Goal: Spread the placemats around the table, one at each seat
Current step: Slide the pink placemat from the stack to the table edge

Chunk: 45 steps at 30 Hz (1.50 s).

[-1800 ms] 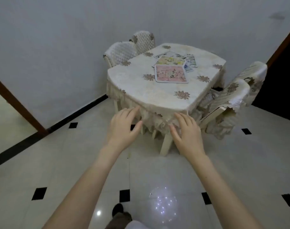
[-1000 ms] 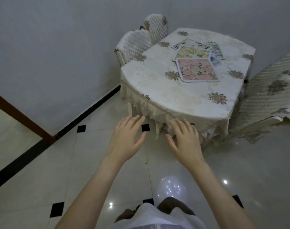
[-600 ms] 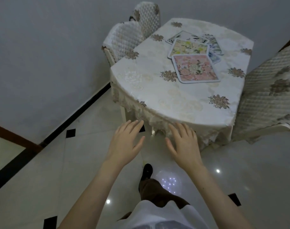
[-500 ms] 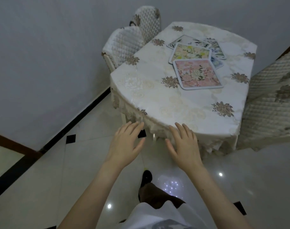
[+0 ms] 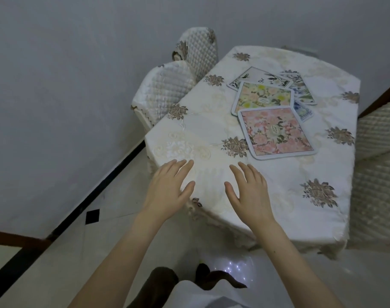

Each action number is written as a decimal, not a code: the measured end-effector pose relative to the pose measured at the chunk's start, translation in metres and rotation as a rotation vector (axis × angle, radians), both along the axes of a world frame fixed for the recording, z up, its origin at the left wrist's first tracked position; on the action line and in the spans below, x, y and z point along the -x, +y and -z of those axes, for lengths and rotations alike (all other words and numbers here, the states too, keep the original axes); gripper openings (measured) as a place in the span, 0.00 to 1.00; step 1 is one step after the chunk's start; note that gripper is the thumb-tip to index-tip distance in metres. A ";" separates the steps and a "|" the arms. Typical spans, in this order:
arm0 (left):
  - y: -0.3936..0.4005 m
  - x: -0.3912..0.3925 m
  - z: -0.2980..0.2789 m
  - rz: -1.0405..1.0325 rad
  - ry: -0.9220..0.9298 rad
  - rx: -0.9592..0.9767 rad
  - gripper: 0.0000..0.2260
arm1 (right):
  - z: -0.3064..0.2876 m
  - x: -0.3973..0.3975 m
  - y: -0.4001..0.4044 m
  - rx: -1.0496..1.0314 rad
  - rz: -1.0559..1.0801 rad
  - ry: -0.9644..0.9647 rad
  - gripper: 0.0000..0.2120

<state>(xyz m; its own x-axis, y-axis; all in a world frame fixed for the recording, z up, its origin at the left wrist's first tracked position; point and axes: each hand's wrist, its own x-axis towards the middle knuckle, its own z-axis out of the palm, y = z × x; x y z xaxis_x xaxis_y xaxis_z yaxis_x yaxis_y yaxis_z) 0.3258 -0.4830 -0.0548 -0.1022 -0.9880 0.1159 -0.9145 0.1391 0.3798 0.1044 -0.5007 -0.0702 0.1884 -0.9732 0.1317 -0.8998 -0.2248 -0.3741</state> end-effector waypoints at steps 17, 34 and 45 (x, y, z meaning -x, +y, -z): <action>-0.193 -0.115 0.024 0.393 -0.055 -0.077 0.25 | 0.026 -0.135 -0.117 -0.108 0.323 -0.008 0.23; -0.357 -0.003 0.028 0.805 -0.079 -0.038 0.24 | 0.024 -0.054 -0.195 -0.027 0.678 0.065 0.19; -0.475 0.156 0.072 0.859 -0.112 -0.102 0.24 | 0.072 0.075 -0.286 -0.098 0.801 0.010 0.19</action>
